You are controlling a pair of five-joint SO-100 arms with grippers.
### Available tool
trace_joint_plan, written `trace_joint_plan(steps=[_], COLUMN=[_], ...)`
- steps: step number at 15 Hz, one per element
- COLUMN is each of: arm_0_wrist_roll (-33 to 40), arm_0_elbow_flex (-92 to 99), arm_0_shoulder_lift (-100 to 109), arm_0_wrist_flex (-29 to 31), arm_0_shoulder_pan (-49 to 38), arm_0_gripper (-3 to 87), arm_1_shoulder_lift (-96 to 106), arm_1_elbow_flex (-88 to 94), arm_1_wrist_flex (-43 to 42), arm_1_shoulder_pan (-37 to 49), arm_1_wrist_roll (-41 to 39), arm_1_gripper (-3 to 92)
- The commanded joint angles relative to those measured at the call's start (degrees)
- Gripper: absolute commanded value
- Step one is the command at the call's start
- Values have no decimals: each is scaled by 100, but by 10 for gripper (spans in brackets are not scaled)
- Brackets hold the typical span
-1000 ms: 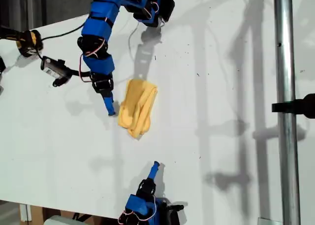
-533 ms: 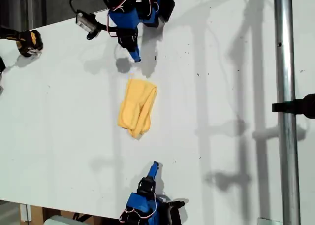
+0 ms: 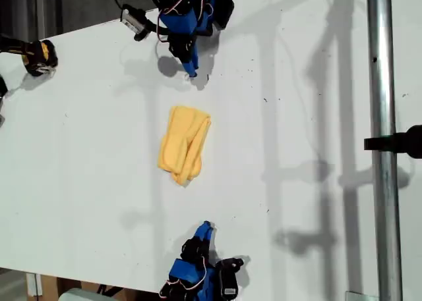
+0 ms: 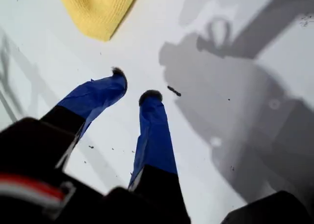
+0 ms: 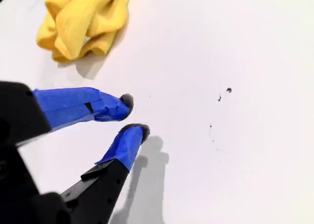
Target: Grasp corners of a towel and fold twice.
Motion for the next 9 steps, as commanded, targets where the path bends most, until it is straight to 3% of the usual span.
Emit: trace_joint_plan(steps=[1, 4, 9], arm_0_wrist_roll=[1151, 4500, 4368], arm_0_elbow_flex=[35, 35, 35], arm_0_shoulder_lift=[35, 35, 35], arm_0_wrist_flex=[79, 44, 70], arm_0_shoulder_pan=[-272, -264, -255], arm_0_gripper=[73, 70, 70], arm_1_shoulder_lift=[-18, -18, -18], arm_1_elbow_flex=[-44, -44, -44], arm_1_wrist_flex=[53, 53, 53], arm_1_shoulder_pan=[44, 35, 26], arm_1_wrist_roll=[0, 0, 0], arm_1_gripper=[117, 117, 117])
